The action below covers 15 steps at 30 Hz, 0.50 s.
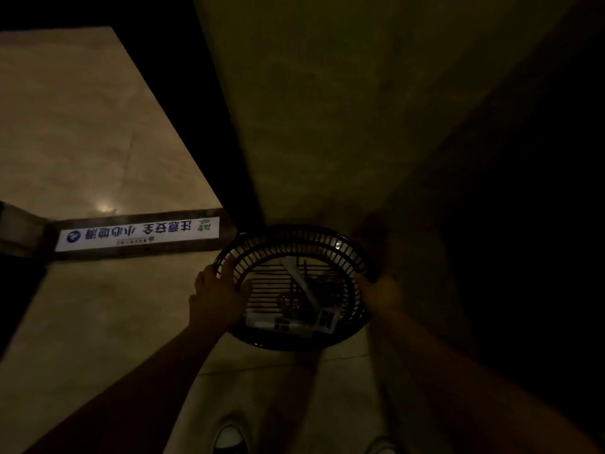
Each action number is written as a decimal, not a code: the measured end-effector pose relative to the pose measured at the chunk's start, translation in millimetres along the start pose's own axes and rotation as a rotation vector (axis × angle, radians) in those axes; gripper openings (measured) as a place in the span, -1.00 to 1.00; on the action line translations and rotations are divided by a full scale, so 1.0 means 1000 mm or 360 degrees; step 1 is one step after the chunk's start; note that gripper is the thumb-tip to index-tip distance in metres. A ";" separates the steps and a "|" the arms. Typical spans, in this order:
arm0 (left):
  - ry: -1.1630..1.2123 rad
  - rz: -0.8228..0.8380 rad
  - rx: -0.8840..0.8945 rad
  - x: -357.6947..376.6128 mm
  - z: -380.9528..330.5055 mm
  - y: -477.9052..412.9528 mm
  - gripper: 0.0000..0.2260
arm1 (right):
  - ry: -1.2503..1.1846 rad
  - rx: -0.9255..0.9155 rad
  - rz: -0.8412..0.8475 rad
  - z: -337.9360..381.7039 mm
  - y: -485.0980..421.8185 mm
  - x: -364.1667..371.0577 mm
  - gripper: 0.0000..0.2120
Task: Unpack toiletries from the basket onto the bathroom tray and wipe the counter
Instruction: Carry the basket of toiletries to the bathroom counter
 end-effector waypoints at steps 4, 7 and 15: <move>0.0191 0.0029 -0.0204 0.021 0.022 -0.031 -0.34 | -0.0084 0.0053 0.0023 -0.007 -0.018 0.023 -0.39; 0.0348 0.0071 -0.0294 0.039 0.037 -0.050 -0.34 | -0.0056 0.0014 -0.0055 -0.011 -0.027 0.033 -0.42; 0.0672 0.0059 -0.0536 0.054 0.048 -0.088 -0.33 | -0.0341 0.0072 -0.0041 -0.015 -0.048 0.039 -0.39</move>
Point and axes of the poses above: each hand's wrist, its own y-axis away from the middle knuckle, its own x-axis out of the palm, z = x × y, the point moved 4 cm from there along -y, towards the middle knuckle, and after that the axes turned 1 degree about -y, right-handed, at the moved point
